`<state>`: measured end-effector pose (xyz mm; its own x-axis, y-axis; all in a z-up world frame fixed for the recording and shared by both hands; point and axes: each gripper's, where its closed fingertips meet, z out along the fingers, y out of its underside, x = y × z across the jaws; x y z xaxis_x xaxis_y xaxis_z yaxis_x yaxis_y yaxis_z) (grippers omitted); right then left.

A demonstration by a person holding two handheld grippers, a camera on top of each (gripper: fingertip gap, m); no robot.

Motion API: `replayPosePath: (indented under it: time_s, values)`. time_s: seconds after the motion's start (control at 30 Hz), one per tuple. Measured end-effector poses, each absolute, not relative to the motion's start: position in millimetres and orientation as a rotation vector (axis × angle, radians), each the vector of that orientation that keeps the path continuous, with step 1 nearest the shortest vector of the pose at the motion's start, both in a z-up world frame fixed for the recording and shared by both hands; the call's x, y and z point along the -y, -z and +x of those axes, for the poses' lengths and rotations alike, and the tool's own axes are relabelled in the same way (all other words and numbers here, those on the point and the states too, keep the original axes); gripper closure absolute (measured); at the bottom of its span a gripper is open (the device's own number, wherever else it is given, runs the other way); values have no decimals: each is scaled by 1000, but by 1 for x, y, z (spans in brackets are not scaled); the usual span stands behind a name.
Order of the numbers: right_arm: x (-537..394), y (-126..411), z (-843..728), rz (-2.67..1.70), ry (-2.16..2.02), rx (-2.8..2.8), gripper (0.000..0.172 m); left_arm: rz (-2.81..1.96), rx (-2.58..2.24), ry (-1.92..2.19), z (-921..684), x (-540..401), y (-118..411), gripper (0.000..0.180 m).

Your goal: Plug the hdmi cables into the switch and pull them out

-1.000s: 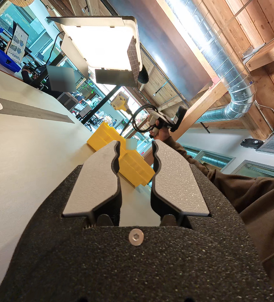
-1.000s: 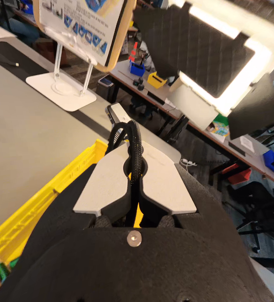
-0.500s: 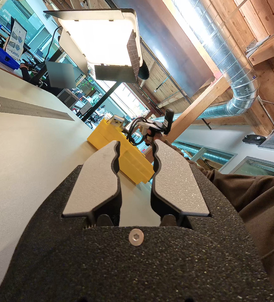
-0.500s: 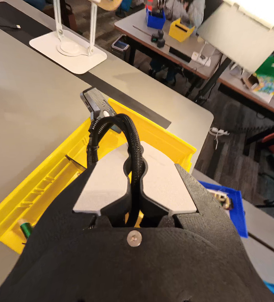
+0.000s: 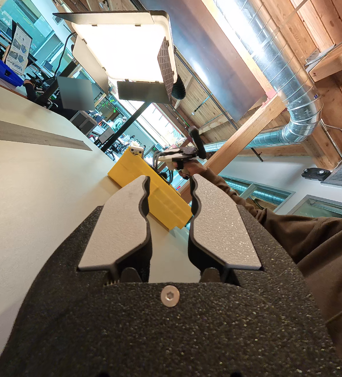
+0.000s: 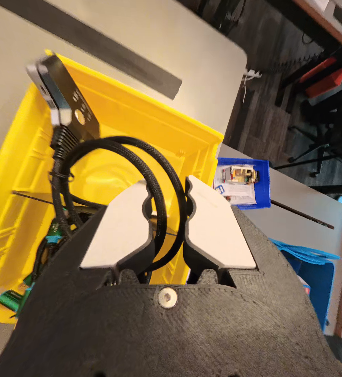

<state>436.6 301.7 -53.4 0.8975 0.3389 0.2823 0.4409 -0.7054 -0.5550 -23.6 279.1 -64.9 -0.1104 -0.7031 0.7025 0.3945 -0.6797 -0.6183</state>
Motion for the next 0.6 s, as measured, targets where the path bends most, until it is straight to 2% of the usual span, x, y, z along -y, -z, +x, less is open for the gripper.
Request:
replayPosePath:
  time_s: [0.03,0.13,0.23,0.43,0.5,0.6]
  values:
    - [-303,43,433,-2384,186,542,140,-1410,-356,1874,-24,-279,65,142]
    - [-302,15,433,-2304,260,540,129,-1414,-358,1877,-23,-279,65,142]
    - [-298,-5,430,-2210,508,647,128,-1421,-367,1875,-22,-279,66,142]
    - [-302,19,422,-2208,881,915,132,-1427,-375,1874,-20,-279,67,142]
    - [-309,31,429,-2265,894,915,131,-1426,-376,1873,-20,-278,66,142]
    - [-316,38,427,-2378,634,778,121,-1416,-367,1878,-22,-278,65,142]
